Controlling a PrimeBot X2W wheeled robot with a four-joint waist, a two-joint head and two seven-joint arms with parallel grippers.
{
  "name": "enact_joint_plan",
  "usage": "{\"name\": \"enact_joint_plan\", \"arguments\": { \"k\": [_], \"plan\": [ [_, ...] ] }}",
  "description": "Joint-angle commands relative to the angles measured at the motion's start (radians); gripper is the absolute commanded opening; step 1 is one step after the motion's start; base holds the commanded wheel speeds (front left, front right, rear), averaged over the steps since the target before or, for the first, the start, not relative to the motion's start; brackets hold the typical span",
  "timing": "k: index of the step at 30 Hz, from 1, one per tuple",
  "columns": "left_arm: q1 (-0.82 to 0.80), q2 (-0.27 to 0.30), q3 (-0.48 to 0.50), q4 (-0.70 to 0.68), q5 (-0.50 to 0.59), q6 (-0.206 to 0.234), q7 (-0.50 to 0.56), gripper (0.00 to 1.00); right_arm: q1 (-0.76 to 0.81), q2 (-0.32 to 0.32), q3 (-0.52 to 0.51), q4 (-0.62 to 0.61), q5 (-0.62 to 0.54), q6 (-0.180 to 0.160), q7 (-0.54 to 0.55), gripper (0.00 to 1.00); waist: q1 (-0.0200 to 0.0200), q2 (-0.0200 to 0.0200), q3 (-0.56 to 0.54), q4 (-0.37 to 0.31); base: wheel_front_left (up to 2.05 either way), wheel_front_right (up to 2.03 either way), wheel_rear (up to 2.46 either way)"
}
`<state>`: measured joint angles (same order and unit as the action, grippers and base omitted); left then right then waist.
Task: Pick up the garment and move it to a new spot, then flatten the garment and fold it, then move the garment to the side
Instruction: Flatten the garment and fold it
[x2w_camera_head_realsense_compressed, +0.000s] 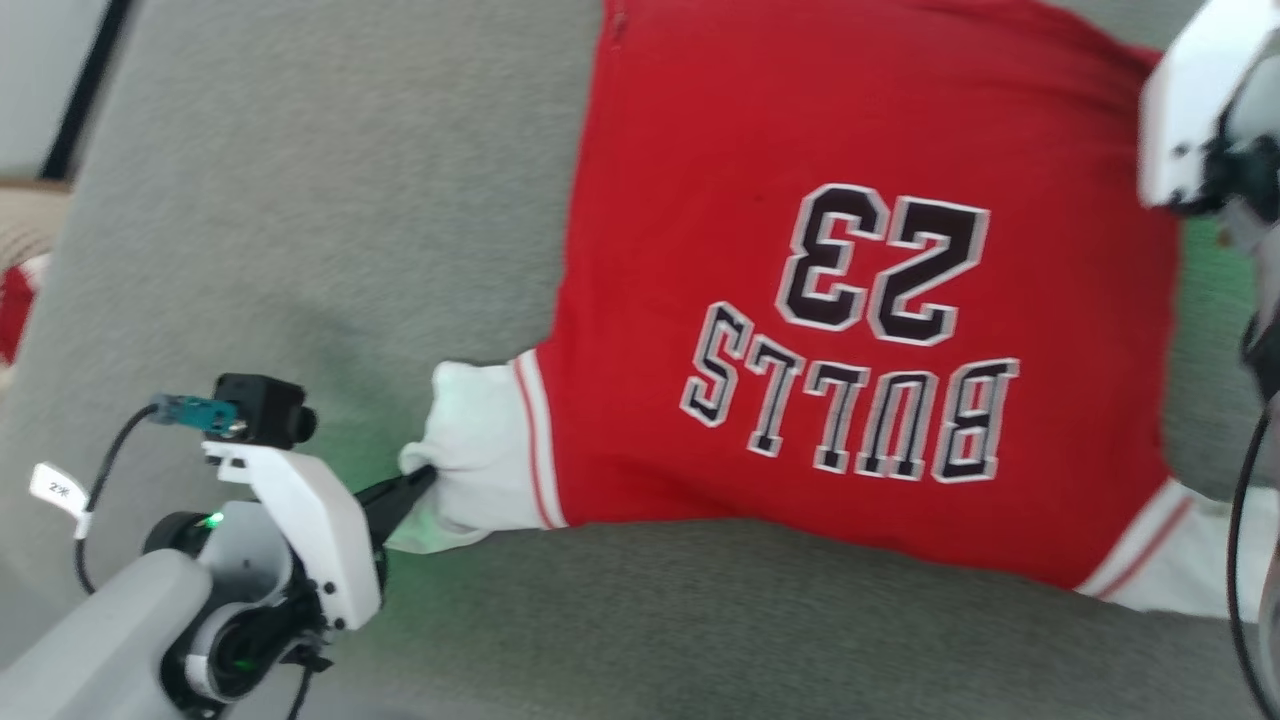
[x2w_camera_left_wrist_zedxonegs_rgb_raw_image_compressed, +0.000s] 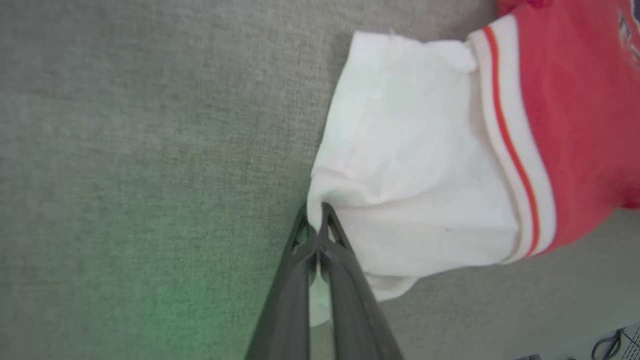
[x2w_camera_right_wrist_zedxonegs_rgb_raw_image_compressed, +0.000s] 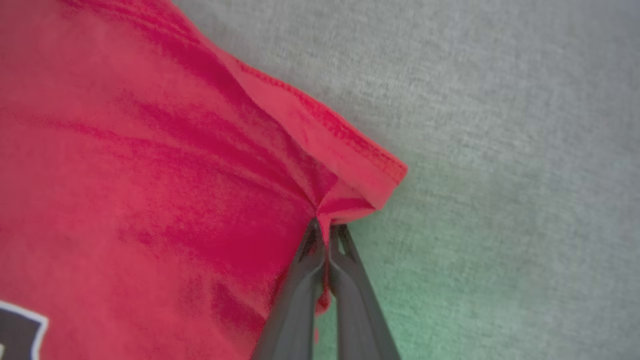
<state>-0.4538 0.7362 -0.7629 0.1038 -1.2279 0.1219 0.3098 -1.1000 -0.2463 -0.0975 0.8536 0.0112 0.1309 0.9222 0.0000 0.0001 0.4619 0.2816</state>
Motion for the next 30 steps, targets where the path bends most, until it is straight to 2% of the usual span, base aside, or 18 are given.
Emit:
{"name": "enact_joint_plan", "arguments": {
  "k": [1,5,9,11,12,15,20,24,28,29,30],
  "plan": [
    [0.009,0.006,0.006,0.001,0.003,0.013,-0.010,0.00,0.101,0.004,0.046,0.006,0.042,0.000,0.019,0.00,0.0000,-0.0001,-0.029,-0.057,0.00,0.00,0.00],
    [0.034,0.036,0.020,-0.013,-0.003,0.032,-0.018,0.00,0.190,-0.008,0.166,-0.134,0.176,0.000,0.038,0.00,0.0000,-0.0001,-0.058,-0.122,0.00,0.00,0.00],
    [0.053,0.066,0.031,-0.038,-0.009,0.054,-0.017,0.00,0.319,-0.051,0.235,-0.338,0.305,0.000,0.088,0.00,0.0000,-0.0001,-0.086,-0.175,0.00,0.00,0.00],
    [0.066,0.080,0.037,-0.052,-0.015,0.066,-0.016,0.00,0.398,-0.065,0.245,-0.450,0.362,0.000,0.125,0.00,0.0000,-0.0001,-0.099,-0.199,0.00,0.00,0.00],
    [0.066,0.080,0.037,-0.052,-0.015,0.066,-0.016,0.00,0.398,-0.065,0.245,-0.450,0.362,0.000,0.125,0.00,0.0000,-0.0001,-0.099,-0.199,0.00,0.00,0.00],
    [0.082,0.103,0.047,-0.074,-0.023,0.086,-0.017,0.00,0.517,-0.071,0.244,-0.619,0.417,0.000,0.188,0.00,0.0000,-0.0001,-0.114,-0.231,0.00,0.00,0.00],
    [0.095,0.120,0.050,-0.105,-0.022,0.106,-0.012,0.00,0.719,-0.061,0.209,-0.837,0.444,0.000,0.276,0.00,0.0000,-0.0001,-0.128,-0.257,0.00,0.00,0.00],
    [0.093,0.119,0.045,-0.118,-0.019,0.115,-0.006,0.00,0.842,-0.024,0.168,-0.905,0.428,0.000,0.273,0.00,0.0000,-0.0001,-0.134,-0.259,0.00,0.00,0.00],
    [0.094,0.112,0.044,-0.117,-0.021,0.116,-0.007,0.00,0.911,0.013,0.141,-0.877,0.405,0.000,0.208,0.00,0.0000,-0.0001,-0.140,-0.255,0.00,0.00,0.00],
    [0.096,0.110,0.044,-0.117,-0.022,0.115,-0.009,0.00,0.920,0.012,0.144,-0.869,0.399,0.000,0.192,0.22,0.0000,-0.0001,-0.142,-0.254,0.00,0.00,0.00],
    [0.099,0.109,0.042,-0.115,-0.022,0.114,-0.010,0.00,0.925,0.011,0.143,-0.866,0.392,0.000,0.164,0.83,0.0000,-0.0001,-0.143,-0.252,0.00,0.00,0.00]
  ]
}}
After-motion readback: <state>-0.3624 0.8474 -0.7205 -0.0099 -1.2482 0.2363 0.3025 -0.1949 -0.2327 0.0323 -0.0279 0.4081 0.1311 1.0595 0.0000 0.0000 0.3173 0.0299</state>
